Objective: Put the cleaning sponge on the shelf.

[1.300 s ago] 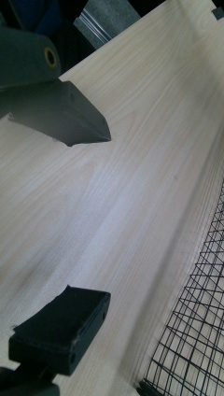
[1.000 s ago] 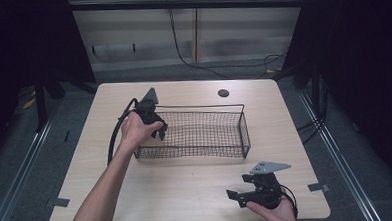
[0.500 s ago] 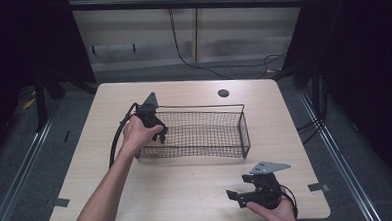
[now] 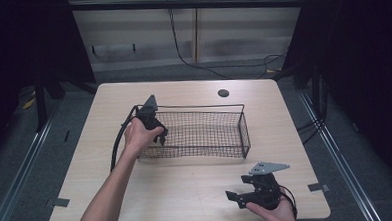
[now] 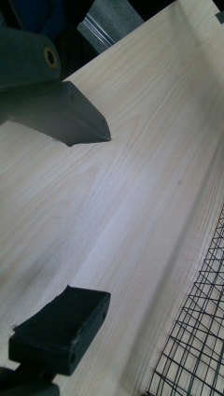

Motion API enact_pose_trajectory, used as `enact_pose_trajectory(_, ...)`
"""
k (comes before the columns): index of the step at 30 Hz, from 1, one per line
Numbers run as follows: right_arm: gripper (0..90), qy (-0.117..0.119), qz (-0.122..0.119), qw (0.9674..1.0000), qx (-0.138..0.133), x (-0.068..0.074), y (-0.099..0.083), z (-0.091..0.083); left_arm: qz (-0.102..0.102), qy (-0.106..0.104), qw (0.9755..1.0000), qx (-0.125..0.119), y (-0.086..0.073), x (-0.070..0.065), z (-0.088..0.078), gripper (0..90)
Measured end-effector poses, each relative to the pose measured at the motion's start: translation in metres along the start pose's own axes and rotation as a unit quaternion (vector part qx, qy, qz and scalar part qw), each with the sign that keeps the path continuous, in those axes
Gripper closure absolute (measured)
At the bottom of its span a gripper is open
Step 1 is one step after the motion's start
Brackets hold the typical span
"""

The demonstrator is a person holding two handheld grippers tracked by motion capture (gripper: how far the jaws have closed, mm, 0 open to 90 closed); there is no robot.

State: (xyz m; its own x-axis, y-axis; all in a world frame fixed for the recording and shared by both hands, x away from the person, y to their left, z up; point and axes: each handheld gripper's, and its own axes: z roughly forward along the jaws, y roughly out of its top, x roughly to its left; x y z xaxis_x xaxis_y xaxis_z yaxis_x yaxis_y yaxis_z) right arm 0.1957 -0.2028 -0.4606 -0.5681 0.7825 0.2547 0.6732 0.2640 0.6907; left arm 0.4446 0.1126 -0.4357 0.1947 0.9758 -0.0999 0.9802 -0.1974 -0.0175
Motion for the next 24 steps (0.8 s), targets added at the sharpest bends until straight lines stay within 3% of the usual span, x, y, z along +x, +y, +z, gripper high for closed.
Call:
enact_pose_trajectory(1, 18.7, 0.000, 0.000, 1.0000, 0.000, 0.0002, 0.0001, 0.0002, 0.004, 0.011, 0.9999, -0.001, -0.0003, -0.0010, 0.0015, 25.8)
enact_pose_trajectory(9, 18.7, 0.001, 0.000, 1.0000, 0.000, 0.0001, 0.0000, -0.0001, 0.013, 0.026, 0.9996, 0.008, 0.0005, -0.0059, 0.0060, 25.5)
enact_pose_trajectory(24, 18.7, 0.001, 0.001, 1.0000, 0.001, 0.0005, 0.0001, 0.0000, 0.001, 0.004, 1.0000, 0.001, -0.0007, -0.0011, -0.0001, 20.2)
